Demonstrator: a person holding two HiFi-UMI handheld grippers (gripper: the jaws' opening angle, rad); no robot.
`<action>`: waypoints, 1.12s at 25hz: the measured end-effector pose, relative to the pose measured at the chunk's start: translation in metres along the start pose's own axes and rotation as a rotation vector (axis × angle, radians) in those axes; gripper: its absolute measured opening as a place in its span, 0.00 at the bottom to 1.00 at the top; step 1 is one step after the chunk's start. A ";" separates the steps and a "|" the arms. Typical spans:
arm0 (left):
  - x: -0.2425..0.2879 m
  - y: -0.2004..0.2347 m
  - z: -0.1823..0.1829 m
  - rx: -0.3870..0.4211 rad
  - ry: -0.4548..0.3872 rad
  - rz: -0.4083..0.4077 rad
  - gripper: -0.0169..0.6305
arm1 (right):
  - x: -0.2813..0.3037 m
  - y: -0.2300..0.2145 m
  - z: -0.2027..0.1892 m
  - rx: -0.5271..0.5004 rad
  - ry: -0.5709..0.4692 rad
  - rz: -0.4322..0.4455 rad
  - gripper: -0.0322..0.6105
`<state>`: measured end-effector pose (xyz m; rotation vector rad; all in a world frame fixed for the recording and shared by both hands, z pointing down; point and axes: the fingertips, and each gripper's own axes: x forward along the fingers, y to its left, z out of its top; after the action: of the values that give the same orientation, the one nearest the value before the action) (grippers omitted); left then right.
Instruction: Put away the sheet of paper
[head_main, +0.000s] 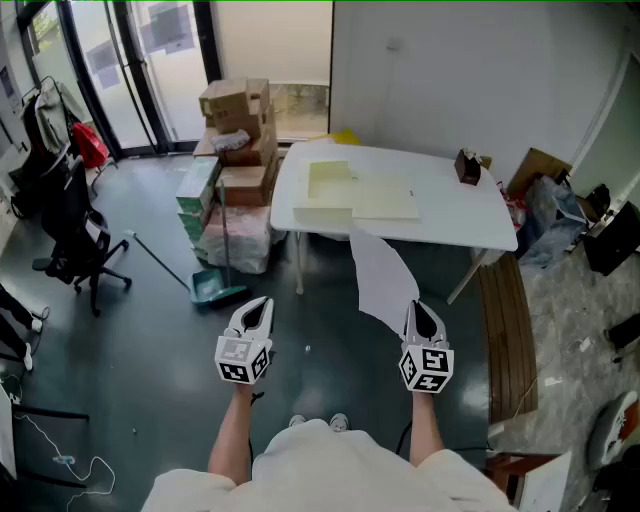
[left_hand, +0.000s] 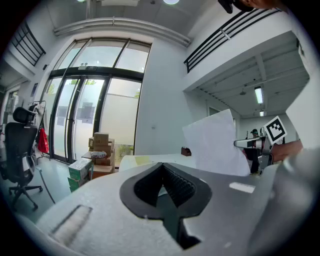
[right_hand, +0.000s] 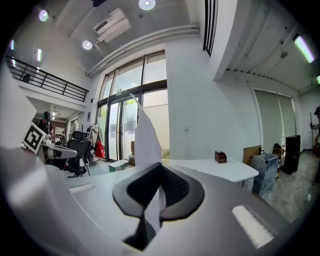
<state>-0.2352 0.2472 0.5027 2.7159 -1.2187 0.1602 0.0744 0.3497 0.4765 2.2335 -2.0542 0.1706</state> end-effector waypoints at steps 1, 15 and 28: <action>0.001 -0.001 0.001 0.002 0.001 0.000 0.03 | 0.001 -0.001 0.000 0.001 -0.001 0.002 0.05; 0.019 -0.033 -0.004 0.003 0.007 0.025 0.03 | 0.007 -0.023 -0.017 0.030 0.013 0.063 0.05; 0.035 -0.056 -0.028 -0.014 0.044 0.053 0.03 | 0.020 -0.042 -0.028 0.033 0.024 0.125 0.05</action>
<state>-0.1707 0.2638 0.5297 2.6544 -1.2750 0.2161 0.1179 0.3379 0.5072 2.1108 -2.1948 0.2415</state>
